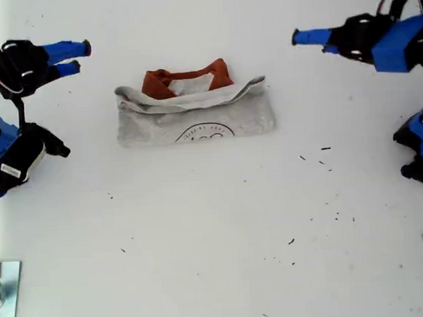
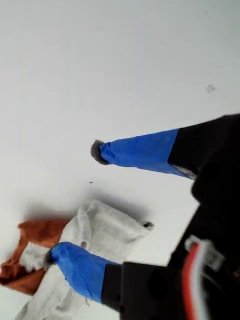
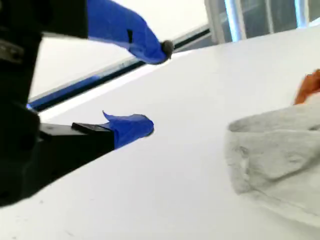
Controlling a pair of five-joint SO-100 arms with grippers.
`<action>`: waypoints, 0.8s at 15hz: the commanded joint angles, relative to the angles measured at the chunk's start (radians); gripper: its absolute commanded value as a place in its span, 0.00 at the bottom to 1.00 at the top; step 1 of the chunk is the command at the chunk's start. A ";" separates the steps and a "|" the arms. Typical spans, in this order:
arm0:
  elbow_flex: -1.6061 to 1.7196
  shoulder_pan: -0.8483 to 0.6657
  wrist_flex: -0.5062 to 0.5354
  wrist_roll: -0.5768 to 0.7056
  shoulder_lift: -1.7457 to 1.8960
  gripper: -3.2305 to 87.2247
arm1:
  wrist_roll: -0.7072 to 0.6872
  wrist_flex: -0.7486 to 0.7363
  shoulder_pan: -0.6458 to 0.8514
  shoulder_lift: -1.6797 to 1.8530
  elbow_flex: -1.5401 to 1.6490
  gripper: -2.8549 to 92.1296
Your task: Fold t shirt
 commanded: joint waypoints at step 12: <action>0.296 0.899 0.051 -0.164 0.259 0.09 | 0.074 0.497 -0.383 0.718 0.531 0.11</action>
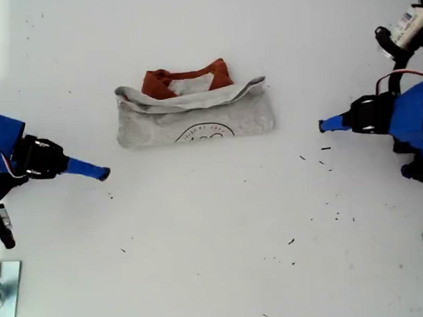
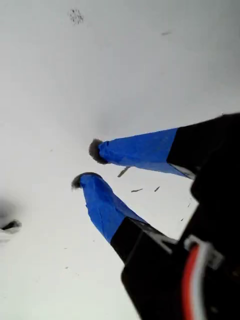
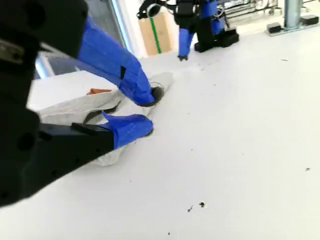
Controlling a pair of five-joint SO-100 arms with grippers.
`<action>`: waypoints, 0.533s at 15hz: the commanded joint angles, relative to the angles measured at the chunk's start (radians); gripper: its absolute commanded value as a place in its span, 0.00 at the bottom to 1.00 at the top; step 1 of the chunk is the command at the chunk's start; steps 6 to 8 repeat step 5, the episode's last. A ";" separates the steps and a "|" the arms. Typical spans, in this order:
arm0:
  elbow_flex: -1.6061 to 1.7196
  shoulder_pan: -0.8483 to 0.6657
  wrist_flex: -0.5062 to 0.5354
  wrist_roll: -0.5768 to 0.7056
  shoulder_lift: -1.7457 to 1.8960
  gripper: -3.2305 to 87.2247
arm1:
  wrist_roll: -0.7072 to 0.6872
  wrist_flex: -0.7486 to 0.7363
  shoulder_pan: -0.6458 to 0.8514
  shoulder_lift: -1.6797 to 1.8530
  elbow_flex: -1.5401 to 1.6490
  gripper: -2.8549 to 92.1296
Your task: Fold t shirt
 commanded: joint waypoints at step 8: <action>0.009 0.106 0.002 0.005 0.006 0.09 | -0.449 0.012 0.020 0.018 0.057 0.10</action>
